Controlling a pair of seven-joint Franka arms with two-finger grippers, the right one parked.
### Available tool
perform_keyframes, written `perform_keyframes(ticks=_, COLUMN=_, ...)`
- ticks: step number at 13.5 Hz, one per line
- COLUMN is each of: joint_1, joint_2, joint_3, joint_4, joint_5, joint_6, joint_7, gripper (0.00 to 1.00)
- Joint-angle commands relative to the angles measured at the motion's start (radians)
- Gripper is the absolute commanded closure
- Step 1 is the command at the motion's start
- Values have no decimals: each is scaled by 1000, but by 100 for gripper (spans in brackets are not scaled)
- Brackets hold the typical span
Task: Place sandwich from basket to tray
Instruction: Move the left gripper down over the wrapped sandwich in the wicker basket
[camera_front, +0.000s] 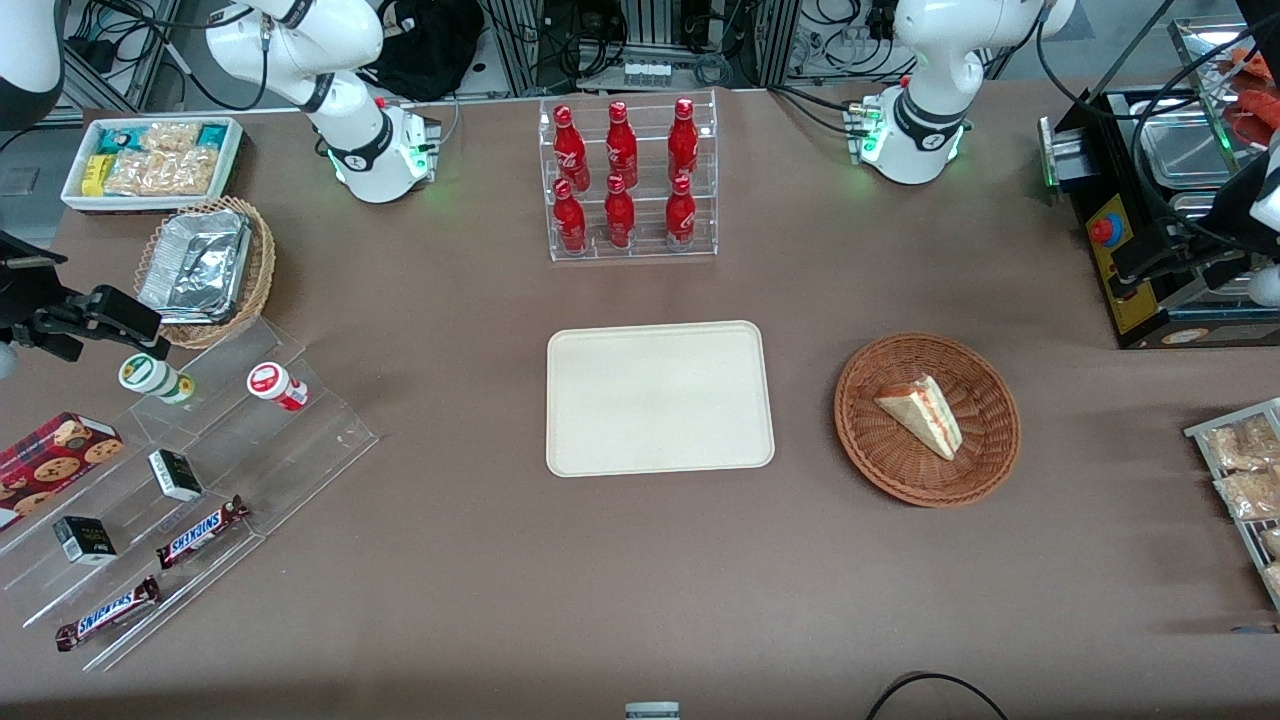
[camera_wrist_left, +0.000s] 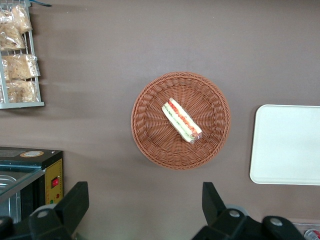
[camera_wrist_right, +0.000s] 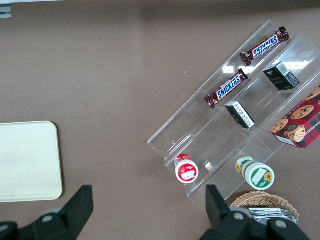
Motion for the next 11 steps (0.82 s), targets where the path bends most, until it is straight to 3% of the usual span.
perform_keyframes(ticks=1, joint_1=-13, joint_2=-6, joint_3=4, joint_4=-15, joint_5=19, joint_6=0, joint_7=-19, gripper=0)
perform_keyframes(ticks=7, joint_1=-18, joint_2=-10, joint_3=-37, joint_4=-210, joint_5=22, joint_6=31, joint_7=-39, gripper=0)
perform_keyframes(ticks=11, joint_1=-18, joint_2=-12, joint_3=-108, joint_4=-470, joint_5=22, joint_6=308, joint_7=-164, gripper=0)
